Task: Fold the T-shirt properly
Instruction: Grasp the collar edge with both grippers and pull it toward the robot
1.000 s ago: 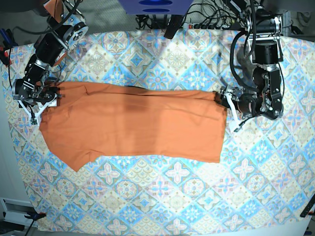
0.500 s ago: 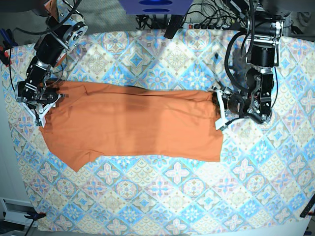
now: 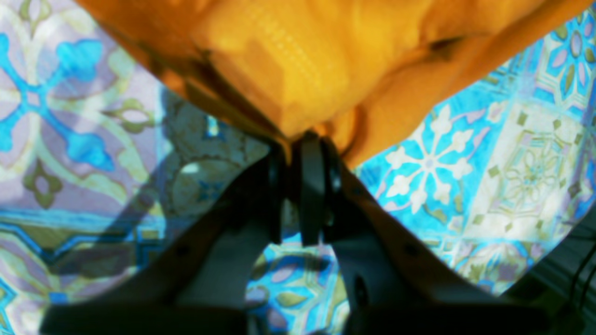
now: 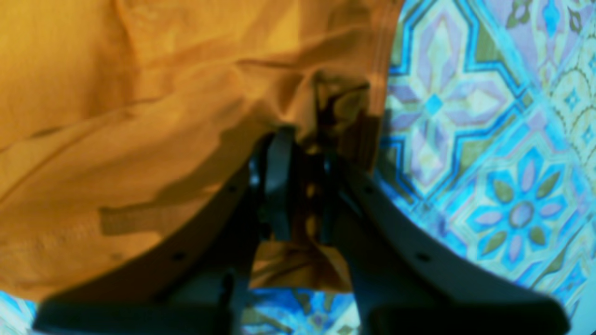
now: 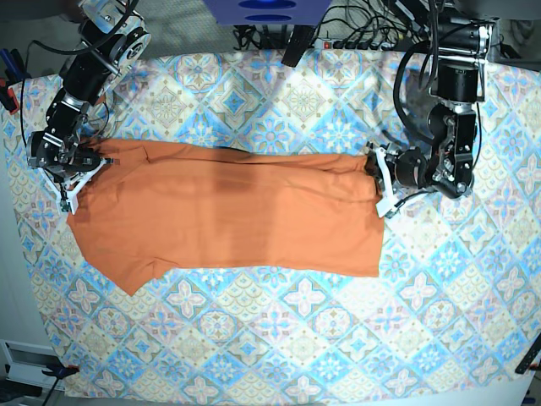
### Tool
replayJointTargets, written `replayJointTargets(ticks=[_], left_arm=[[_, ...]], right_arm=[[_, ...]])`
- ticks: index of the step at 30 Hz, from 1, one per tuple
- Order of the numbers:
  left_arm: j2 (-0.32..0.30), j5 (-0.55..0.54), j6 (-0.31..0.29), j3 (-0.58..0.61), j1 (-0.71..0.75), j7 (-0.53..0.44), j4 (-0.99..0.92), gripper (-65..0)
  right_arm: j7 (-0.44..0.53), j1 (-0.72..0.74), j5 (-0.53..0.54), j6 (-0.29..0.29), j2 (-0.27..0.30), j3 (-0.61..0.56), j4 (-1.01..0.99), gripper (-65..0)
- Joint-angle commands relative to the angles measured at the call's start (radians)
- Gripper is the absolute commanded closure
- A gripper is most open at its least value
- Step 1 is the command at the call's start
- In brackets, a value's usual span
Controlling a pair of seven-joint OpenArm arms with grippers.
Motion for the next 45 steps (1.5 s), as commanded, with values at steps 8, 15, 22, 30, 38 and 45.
replayJointTargets(ticks=[8, 15, 22, 30, 38, 45], left_arm=[[-0.007, 0.026, -0.02, -0.053, 0.153, 0.208, 0.233, 0.0], [-0.038, 0.028, -0.02, -0.117, 0.17, 0.22, 0.239, 0.0], [-0.057, 0.029, -0.02, -0.125, 0.222, 0.22, 0.24, 0.0], [-0.071, 0.035, -0.02, -0.171, 0.307, 0.18, 0.24, 0.0], [-0.123, 0.028, -0.02, -0.177, 0.373, 0.153, 0.24, 0.0], [-0.128, 0.035, -0.02, -0.248, 0.438, 0.116, 0.24, 0.0]], right_arm=[[-0.252, -0.199, -0.112, 0.014, -0.043, 0.009, 0.263, -3.9], [-0.347, -0.248, -0.115, 0.082, -0.06, 0.008, 0.39, -3.9], [-0.344, -0.261, -0.115, 0.082, -0.06, 0.006, 0.382, -3.9], [-0.346, -0.265, -0.117, 0.082, -0.06, 0.005, 0.382, -3.9], [-0.352, -0.278, -0.118, 0.082, -0.06, -0.06, 0.382, -3.9], [-0.352, -0.282, -0.118, 0.082, -0.06, -0.066, 0.382, -3.9]])
